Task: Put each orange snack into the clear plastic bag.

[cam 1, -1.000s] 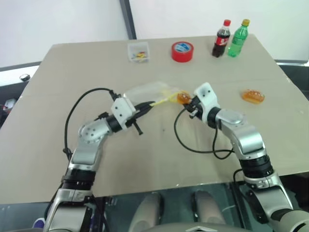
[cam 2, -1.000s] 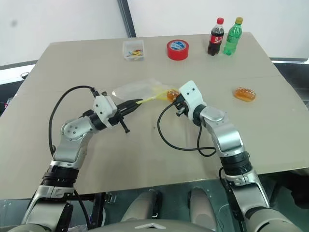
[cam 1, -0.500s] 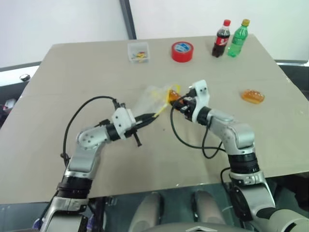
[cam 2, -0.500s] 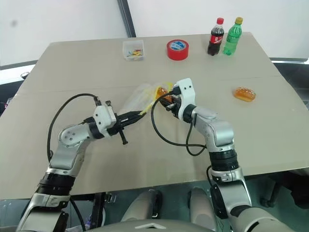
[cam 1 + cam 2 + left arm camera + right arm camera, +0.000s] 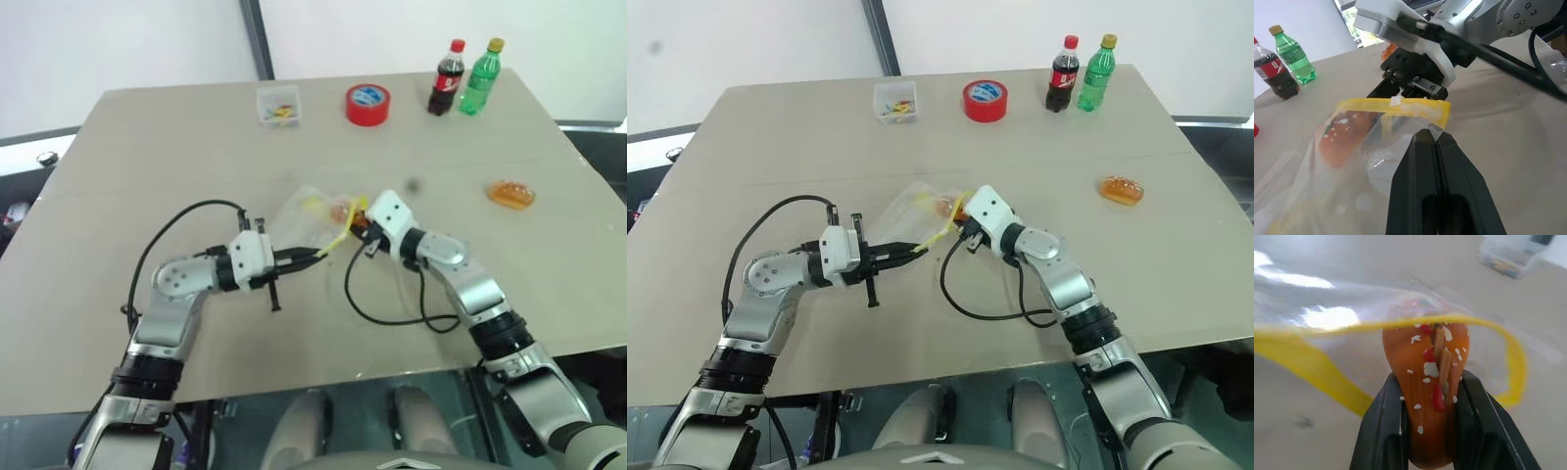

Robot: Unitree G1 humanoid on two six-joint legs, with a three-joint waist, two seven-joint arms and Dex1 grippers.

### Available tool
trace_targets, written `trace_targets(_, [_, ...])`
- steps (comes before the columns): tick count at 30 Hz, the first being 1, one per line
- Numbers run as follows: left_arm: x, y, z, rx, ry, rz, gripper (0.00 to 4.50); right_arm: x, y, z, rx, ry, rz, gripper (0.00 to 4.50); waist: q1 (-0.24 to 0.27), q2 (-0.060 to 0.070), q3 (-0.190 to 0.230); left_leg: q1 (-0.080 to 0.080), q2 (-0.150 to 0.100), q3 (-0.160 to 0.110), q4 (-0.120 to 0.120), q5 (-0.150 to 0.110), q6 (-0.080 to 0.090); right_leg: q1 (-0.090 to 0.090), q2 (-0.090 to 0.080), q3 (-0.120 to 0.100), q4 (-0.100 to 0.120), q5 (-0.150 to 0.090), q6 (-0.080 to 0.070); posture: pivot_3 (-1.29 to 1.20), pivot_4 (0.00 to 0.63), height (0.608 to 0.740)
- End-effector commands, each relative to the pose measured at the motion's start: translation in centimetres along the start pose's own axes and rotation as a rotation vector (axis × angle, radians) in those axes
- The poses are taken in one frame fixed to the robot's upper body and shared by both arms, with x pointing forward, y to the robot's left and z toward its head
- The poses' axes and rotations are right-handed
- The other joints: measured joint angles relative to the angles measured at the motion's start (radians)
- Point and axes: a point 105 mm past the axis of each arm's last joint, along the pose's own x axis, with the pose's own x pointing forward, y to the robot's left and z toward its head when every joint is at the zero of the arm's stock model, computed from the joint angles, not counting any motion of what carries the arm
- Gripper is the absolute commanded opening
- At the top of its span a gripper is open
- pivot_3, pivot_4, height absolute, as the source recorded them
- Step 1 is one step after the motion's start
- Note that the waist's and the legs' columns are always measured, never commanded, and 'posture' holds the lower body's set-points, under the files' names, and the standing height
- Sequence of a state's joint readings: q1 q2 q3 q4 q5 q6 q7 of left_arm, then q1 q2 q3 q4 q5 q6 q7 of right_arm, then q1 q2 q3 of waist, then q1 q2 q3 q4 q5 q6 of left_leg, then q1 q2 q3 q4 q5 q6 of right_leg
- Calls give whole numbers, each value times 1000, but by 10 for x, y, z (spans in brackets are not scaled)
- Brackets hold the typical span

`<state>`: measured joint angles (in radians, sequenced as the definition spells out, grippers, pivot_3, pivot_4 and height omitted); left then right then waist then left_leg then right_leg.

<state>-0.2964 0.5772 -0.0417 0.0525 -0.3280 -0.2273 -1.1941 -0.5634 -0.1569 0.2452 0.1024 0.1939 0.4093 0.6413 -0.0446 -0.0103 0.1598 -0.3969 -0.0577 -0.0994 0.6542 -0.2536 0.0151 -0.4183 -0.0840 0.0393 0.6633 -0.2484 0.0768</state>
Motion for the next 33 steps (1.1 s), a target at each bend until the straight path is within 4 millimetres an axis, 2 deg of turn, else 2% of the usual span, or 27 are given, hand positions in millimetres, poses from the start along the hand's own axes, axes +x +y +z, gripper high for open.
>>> trace_targets(1, [0,-1,7,30,-28,-24,0,1,4,19,40,-48,33,969,2,0,0,0,0,0,0,0,0,0,0,0,0,0,0,0,150,736])
trace_targets(2, [0,-2,8,34,-30,-32,0,3,3,17,-14,-34,26,969,3,0,0,0,0,0,0,0,0,0,0,0,0,0,0,0,150,736])
trace_targets(5, [1,-5,10,41,-35,-48,0,10,2,16,-483,-20,-22,969,4,0,0,0,-2,-1,0,0,0,0,-1,-1,0,0,0,0,150,736])
trace_targets(9, [0,-8,10,42,-28,-61,0,17,-3,30,-798,-104,-94,969,-3,0,0,0,-2,0,0,0,0,0,0,-1,0,0,0,0,150,736])
trace_targets(10, [1,-8,10,44,-28,-64,0,18,-11,33,-811,-118,-155,969,-4,0,0,0,-2,1,0,0,-1,-1,0,0,0,0,0,0,150,736])
trace_targets(14, [4,-7,13,56,-34,-69,0,8,-55,41,-548,-160,-431,969,-1,0,0,0,0,0,-1,0,-1,-1,0,0,0,0,0,0,150,736])
trace_targets(17, [7,-3,16,66,-42,-66,0,-12,-86,42,-413,-165,-618,969,4,0,0,0,-1,0,-1,0,-1,-1,0,1,0,0,0,0,150,736])
trace_targets(19, [10,-1,17,73,-48,-61,0,-23,-93,42,-425,-153,-665,969,5,0,0,0,-1,0,0,0,-1,0,0,1,0,0,0,0,150,736])
trace_targets(22, [15,7,20,99,-67,-23,0,-39,-96,41,-466,-137,-694,969,4,0,0,0,-1,0,0,0,-1,0,0,1,0,0,0,0,150,736])
trace_targets(26, [24,23,22,112,-87,50,0,-57,-87,42,-548,-114,-670,969,0,0,0,0,-1,1,-1,0,0,-1,0,1,0,0,0,0,150,736])
trace_targets(29, [28,33,15,114,-46,101,0,-70,-82,39,-540,-91,-676,969,-3,0,0,0,-1,2,-1,0,0,-1,0,1,0,0,0,0,150,736])
trace_targets(33, [26,37,6,75,-9,140,0,-76,-77,37,-474,-91,-680,969,-3,0,0,1,-1,2,-1,0,0,-1,1,2,1,0,0,0,150,736])
